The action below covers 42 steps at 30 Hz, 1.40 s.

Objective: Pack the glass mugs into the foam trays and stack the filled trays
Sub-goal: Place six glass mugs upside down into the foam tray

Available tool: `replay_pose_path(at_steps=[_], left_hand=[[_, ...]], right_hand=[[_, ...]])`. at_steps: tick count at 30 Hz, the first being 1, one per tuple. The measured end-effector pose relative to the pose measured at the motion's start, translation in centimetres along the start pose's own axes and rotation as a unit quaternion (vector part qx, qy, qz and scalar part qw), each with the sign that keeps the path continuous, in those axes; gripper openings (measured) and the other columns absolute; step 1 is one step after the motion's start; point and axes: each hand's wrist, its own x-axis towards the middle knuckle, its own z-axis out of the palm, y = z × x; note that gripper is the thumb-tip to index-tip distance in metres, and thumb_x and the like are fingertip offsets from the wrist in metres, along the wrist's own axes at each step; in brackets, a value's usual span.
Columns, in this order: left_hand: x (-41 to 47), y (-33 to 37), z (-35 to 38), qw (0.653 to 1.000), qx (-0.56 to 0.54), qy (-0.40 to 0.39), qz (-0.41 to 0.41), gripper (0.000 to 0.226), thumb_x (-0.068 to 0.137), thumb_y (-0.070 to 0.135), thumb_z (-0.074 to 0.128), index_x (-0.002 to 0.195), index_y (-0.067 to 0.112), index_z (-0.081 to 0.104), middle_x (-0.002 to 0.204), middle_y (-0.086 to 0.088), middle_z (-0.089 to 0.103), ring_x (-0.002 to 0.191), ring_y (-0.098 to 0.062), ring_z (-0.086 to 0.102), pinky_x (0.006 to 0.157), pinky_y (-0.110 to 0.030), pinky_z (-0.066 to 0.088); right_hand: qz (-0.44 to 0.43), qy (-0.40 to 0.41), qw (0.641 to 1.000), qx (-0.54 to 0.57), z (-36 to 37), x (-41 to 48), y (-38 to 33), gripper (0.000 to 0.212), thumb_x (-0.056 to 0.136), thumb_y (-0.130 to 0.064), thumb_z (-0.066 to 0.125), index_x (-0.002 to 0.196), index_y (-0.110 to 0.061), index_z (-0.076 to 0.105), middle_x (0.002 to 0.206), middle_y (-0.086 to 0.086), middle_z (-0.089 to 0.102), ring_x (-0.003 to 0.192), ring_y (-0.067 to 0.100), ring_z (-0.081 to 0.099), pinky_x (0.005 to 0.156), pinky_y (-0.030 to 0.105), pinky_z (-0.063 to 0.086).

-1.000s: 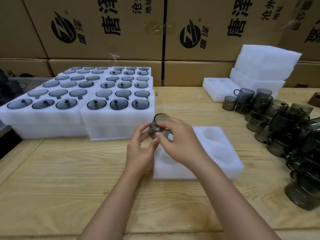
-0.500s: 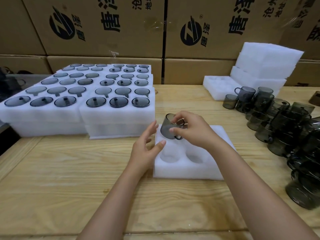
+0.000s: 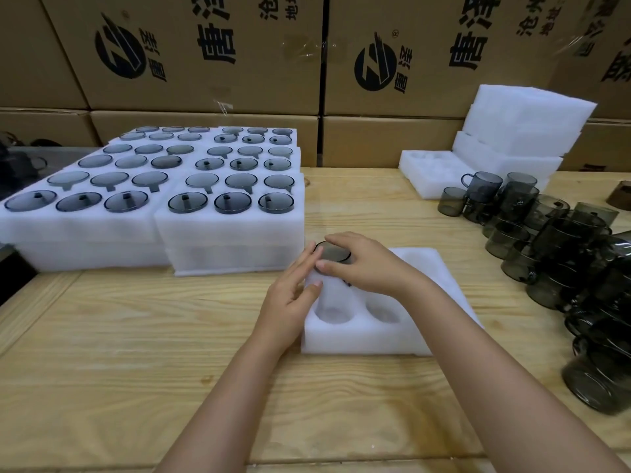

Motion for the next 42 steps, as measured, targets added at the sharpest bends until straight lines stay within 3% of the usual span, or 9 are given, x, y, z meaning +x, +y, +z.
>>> replay_pose_path(at_steps=[3, 6, 13, 18, 20, 24, 27, 30, 42], left_hand=[[0.1, -0.3, 0.1, 1.000, 0.007, 0.008, 0.005, 0.050, 0.086, 0.019, 0.048, 0.134, 0.031, 0.039, 0.143, 0.015, 0.038, 0.135, 0.004, 0.033, 0.113, -0.022, 0.027], [0.1, -0.3, 0.3, 1.000, 0.005, 0.018, 0.008, 0.043, 0.085, 0.020, 0.047, 0.127, 0.032, 0.047, 0.138, 0.015, 0.045, 0.134, -0.006, 0.040, 0.110, -0.023, 0.031], [0.2, -0.1, 0.1, 0.998, 0.052, 0.015, 0.019, 0.036, 0.092, 0.023, 0.040, 0.125, 0.035, 0.048, 0.133, 0.022, 0.046, 0.131, -0.003, 0.043, 0.108, -0.019, 0.030], [0.1, -0.7, -0.3, 0.997, 0.082, 0.001, 0.016, 0.048, 0.089, 0.023, 0.044, 0.137, 0.017, 0.047, 0.142, 0.007, 0.046, 0.133, -0.009, 0.042, 0.112, -0.034, 0.032], [0.0, -1.0, -0.4, 0.997, 0.073, 0.018, -0.005, 0.049, 0.086, 0.026, 0.047, 0.136, 0.022, 0.049, 0.133, 0.017, 0.054, 0.116, -0.013, 0.056, 0.104, -0.034, 0.041], [-0.1, -0.8, -0.1, 0.998, 0.047, 0.039, -0.024, 0.046, 0.084, 0.031, 0.050, 0.129, 0.041, 0.045, 0.111, 0.016, 0.060, 0.090, -0.029, 0.059, 0.088, -0.037, 0.047], [-0.2, -0.8, -0.1, 0.999, 0.019, 0.033, -0.035, 0.054, 0.087, 0.034, 0.048, 0.140, 0.033, 0.035, 0.136, 0.012, 0.050, 0.121, 0.002, 0.049, 0.101, -0.030, 0.043], [-0.1, -0.8, 0.0, 0.998, 0.003, 0.036, -0.042, 0.059, 0.089, 0.040, 0.045, 0.143, 0.032, 0.026, 0.136, 0.021, 0.045, 0.119, 0.017, 0.042, 0.093, -0.005, 0.035], [0.1, -1.2, 0.1, 0.997, 0.005, 0.063, -0.050, 0.063, 0.087, 0.043, 0.046, 0.146, 0.029, 0.025, 0.125, 0.031, 0.046, 0.110, 0.016, 0.048, 0.087, -0.003, 0.037]], right_hand=[[0.003, -0.045, 0.995, -0.092, 1.7, 0.1, 0.1, 0.067, 0.098, -0.049, 0.027, 0.149, -0.006, 0.015, 0.159, 0.004, 0.008, 0.146, 0.016, 0.002, 0.118, 0.032, 0.002], [0.016, -0.071, 0.976, -0.204, 3.1, 0.1, 0.3, 0.084, 0.089, -0.066, 0.009, 0.151, -0.011, -0.001, 0.159, 0.000, -0.010, 0.143, 0.011, -0.018, 0.114, 0.037, -0.018], [0.031, -0.085, 0.975, -0.202, 2.8, -0.3, -0.1, 0.084, 0.089, -0.066, 0.007, 0.150, -0.011, -0.004, 0.158, 0.002, -0.013, 0.142, 0.010, -0.021, 0.114, 0.041, -0.018], [0.004, -0.020, 0.980, -0.196, 0.6, -5.2, -0.8, 0.078, 0.091, -0.064, 0.019, 0.151, -0.019, 0.002, 0.159, -0.003, -0.009, 0.138, 0.012, -0.030, 0.113, 0.041, -0.020], [0.011, 0.117, 0.954, -0.276, -0.8, -9.2, 0.0, 0.076, 0.089, -0.064, 0.018, 0.150, -0.019, 0.018, 0.159, 0.000, 0.003, 0.143, 0.019, -0.019, 0.113, 0.043, -0.018], [0.159, 0.393, 0.857, -0.293, -3.8, -18.3, 5.2, 0.059, 0.089, -0.049, 0.043, 0.133, -0.010, 0.046, 0.141, 0.019, 0.041, 0.133, 0.044, 0.029, 0.109, 0.059, 0.021], [0.346, 0.323, 0.847, -0.244, -3.5, -23.0, 10.4, 0.077, 0.082, -0.047, 0.059, 0.141, -0.009, 0.028, 0.147, 0.023, 0.028, 0.136, 0.046, 0.022, 0.106, 0.065, 0.023], [0.406, 0.269, 0.832, -0.267, -2.2, -24.1, 13.2, 0.075, 0.078, -0.048, 0.055, 0.137, -0.008, 0.034, 0.147, 0.021, 0.028, 0.135, 0.046, 0.023, 0.105, 0.066, 0.024], [0.272, 0.357, 0.846, -0.288, -1.2, -22.3, 12.3, 0.030, 0.067, -0.005, 0.076, 0.091, 0.009, 0.067, 0.125, 0.030, 0.049, 0.109, 0.055, 0.042, 0.095, 0.064, 0.037]])
